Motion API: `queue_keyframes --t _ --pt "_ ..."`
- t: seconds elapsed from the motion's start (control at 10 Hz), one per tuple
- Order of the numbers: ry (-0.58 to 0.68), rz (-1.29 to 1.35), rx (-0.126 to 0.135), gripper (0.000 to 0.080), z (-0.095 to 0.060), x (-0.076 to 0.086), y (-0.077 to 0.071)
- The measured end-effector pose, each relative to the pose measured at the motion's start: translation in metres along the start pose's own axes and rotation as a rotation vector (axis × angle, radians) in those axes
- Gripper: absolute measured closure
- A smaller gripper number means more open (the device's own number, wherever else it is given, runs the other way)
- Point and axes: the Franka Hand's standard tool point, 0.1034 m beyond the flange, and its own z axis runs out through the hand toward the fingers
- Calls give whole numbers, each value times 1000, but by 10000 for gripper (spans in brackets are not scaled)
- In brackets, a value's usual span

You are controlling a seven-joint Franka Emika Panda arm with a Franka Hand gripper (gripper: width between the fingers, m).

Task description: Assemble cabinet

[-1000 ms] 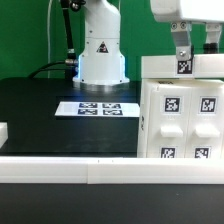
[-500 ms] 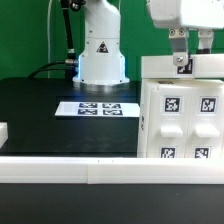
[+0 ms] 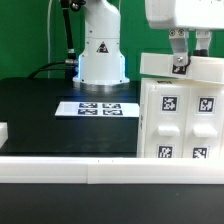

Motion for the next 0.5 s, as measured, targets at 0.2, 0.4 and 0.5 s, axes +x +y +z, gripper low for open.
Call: queue_keyframes --t 0.2,0.4,0.5 --pt "0 138 0 240 0 0 0" --pt "0 269 0 239 0 -1 1" --pt "0 312 0 239 0 -1 1"
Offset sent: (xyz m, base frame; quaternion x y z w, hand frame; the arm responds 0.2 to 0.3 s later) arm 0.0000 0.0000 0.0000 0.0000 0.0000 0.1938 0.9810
